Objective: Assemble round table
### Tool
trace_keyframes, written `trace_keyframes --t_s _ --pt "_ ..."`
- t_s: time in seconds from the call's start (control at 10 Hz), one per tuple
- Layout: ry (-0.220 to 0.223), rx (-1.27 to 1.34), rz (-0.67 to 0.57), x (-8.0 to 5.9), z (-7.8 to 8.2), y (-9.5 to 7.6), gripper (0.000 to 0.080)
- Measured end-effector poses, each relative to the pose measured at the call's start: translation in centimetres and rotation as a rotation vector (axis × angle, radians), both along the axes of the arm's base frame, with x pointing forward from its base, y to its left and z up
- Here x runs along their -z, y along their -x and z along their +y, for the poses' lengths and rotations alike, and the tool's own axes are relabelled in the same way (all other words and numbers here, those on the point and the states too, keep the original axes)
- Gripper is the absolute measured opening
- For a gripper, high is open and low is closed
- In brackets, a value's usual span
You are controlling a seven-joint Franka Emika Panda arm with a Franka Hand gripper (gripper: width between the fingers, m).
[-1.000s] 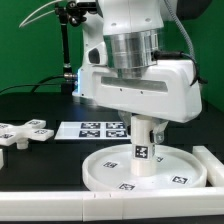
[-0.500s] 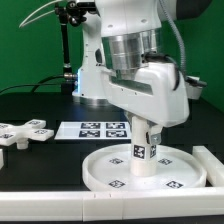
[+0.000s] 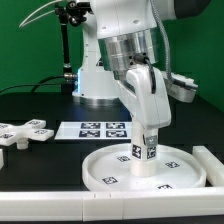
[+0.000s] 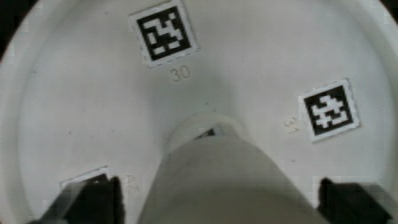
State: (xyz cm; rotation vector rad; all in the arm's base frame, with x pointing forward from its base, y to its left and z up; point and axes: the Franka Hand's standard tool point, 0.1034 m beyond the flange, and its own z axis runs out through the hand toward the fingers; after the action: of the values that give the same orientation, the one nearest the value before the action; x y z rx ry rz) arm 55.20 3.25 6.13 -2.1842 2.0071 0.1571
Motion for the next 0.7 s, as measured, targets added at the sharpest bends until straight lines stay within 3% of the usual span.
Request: trace_keyframes --t_s 0.2,0.4,0.5,0.7 --pt "0.016 -0.043 -0.004 -0.1 0.5 0.0 0.0643" --pt "0.077 -0.241 -0.031 -0.6 3.4 -0.3 0.0649" --pt "0.086 -0.326 -0.067 -0.9 4.3 0.2 0.0649" --pt "0.092 -0.381 -0.079 -1.0 4.9 4.0 0.0649"
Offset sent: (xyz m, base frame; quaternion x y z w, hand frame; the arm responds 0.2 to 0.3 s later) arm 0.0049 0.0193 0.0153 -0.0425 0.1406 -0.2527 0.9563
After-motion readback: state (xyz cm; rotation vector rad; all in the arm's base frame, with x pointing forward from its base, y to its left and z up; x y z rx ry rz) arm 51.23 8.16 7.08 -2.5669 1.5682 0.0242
